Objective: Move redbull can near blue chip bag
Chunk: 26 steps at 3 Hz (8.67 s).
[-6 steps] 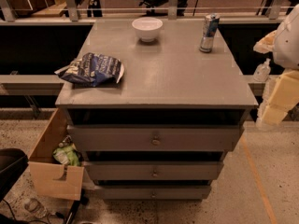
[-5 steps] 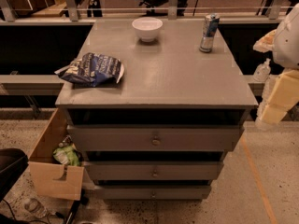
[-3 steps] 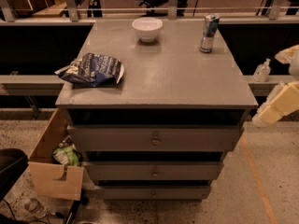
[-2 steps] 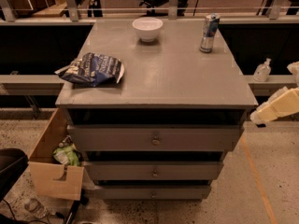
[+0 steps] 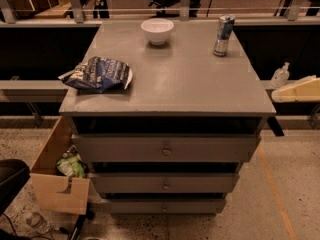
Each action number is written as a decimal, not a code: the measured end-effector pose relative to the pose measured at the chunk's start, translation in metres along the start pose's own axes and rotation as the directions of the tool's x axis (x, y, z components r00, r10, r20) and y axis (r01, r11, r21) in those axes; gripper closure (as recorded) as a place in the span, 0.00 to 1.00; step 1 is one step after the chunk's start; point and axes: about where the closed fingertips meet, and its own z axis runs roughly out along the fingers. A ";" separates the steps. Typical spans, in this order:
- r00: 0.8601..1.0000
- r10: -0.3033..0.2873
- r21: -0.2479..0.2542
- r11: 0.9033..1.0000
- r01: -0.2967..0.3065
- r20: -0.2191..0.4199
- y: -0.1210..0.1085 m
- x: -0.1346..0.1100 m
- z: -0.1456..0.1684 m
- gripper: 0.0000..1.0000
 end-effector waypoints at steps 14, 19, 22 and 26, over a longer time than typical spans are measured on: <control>0.826 0.167 -0.134 0.985 -0.111 0.538 -0.044 -0.199 0.265 0.65; 0.801 0.068 -0.114 0.993 0.000 0.595 -0.011 -0.257 0.190 1.00; 0.771 0.130 -0.339 0.933 0.118 0.624 0.129 -0.246 0.130 1.00; 0.786 0.067 -0.521 0.783 0.340 0.614 0.263 -0.206 0.182 1.00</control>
Offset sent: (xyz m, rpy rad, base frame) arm 0.0658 -0.0224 0.0256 -0.0186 0.0231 -0.0216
